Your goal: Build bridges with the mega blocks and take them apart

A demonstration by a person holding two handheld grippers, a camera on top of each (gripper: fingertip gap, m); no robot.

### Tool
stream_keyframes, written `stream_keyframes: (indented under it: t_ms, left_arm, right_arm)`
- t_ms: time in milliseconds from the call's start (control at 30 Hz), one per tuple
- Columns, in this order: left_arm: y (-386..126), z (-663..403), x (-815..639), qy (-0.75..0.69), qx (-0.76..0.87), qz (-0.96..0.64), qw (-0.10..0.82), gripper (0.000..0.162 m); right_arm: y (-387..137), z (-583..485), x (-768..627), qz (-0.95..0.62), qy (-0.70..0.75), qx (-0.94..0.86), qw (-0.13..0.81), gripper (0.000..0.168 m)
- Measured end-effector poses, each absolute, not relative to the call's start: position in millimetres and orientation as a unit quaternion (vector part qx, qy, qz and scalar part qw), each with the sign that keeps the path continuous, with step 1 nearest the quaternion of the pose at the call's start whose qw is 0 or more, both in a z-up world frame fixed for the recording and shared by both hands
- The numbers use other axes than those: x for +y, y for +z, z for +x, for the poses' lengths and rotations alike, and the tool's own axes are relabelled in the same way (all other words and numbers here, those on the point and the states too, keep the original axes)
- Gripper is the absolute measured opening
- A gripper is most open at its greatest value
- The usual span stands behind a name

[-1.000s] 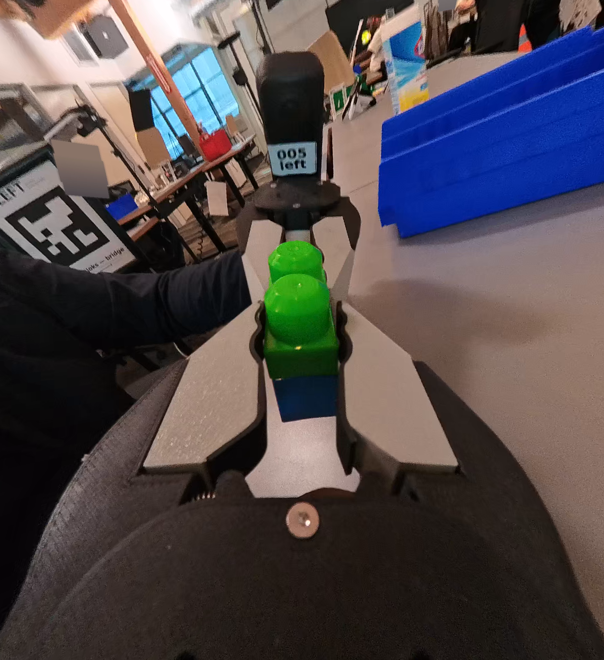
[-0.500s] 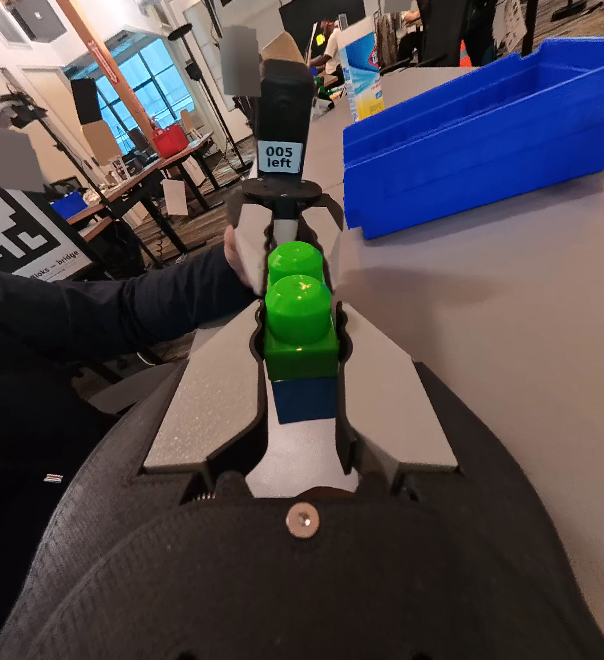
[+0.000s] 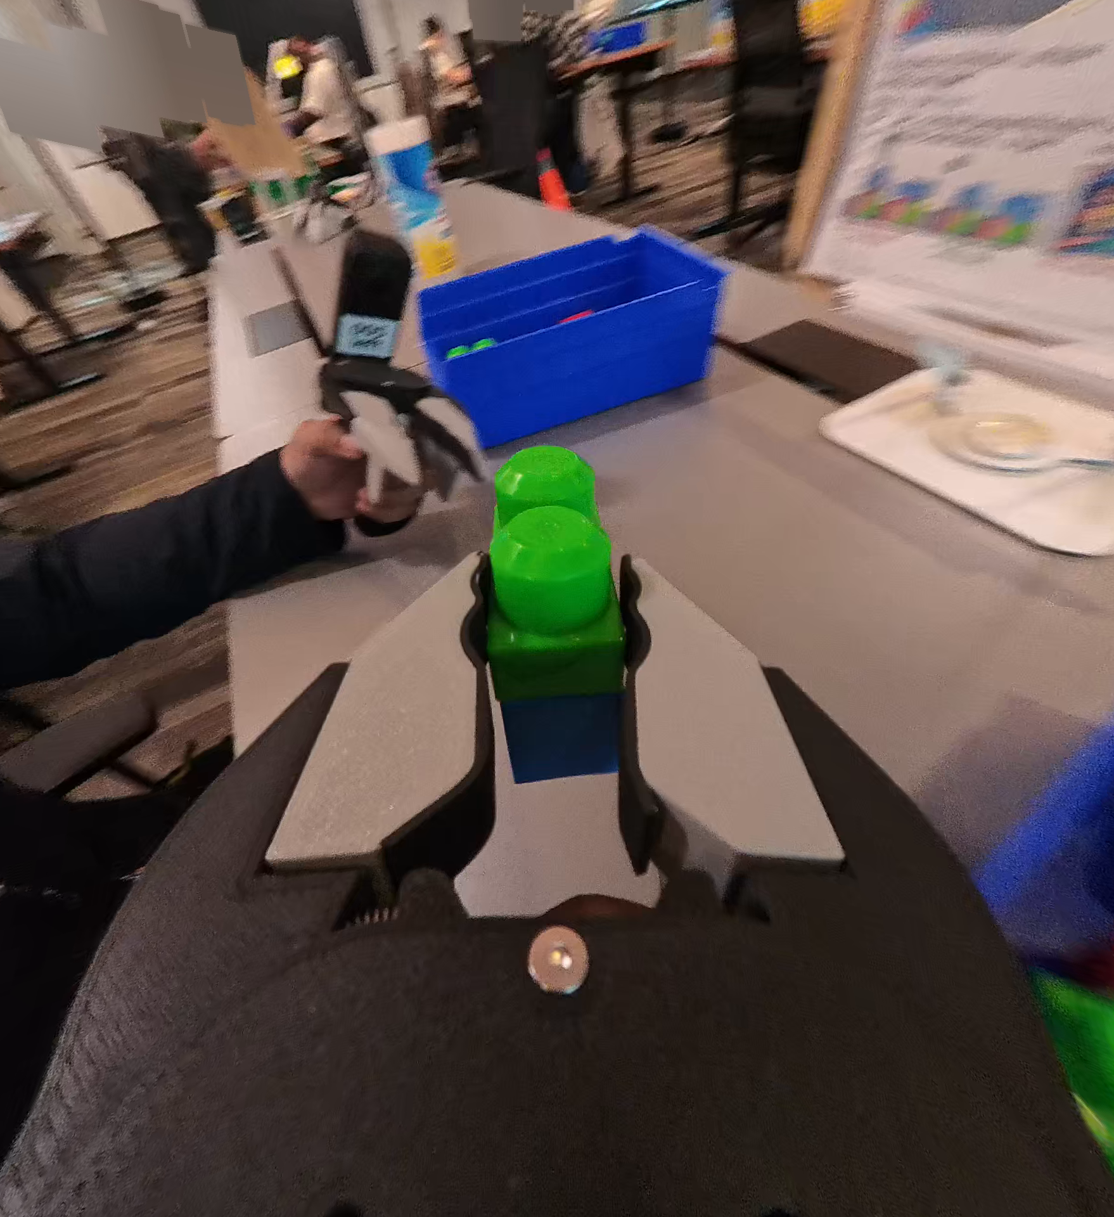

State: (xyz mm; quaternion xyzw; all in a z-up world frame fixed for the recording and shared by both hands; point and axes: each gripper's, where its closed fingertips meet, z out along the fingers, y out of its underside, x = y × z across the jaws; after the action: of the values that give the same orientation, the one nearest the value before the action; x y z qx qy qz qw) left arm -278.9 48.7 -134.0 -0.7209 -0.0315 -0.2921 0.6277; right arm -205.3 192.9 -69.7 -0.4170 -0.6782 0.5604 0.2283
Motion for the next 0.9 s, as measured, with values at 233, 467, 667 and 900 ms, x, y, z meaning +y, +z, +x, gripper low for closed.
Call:
stream_keyframes:
  t_ms: [233, 467, 667, 900]
  left_arm:
    - [-136.1, -279.9, 50.1, -0.289, -0.036, -0.723, 0.626, 0.034]
    - [-142.1, -281.9, 52.2, -0.286, -0.043, -0.729, 0.62, 0.035]
    - [-143.6, -284.4, 51.7, -0.289, -0.047, -0.73, 0.618, 0.034]
    - [-143.3, -279.1, 51.7, -0.295, -0.038, -0.732, 0.613, 0.035]
  right_arm:
    - [-78.6, -149.5, 386.9, -0.568, 0.427, -0.578, 0.401, 0.037]
    - [-119.2, -148.8, 459.4, -0.611, 0.333, -0.563, 0.447, 0.037]
    - [-148.7, -159.6, 474.4, -0.627, 0.318, -0.563, 0.435, 0.037]
    - [-180.3, -156.7, 479.2, -0.653, 0.313, -0.558, 0.405, 0.037]
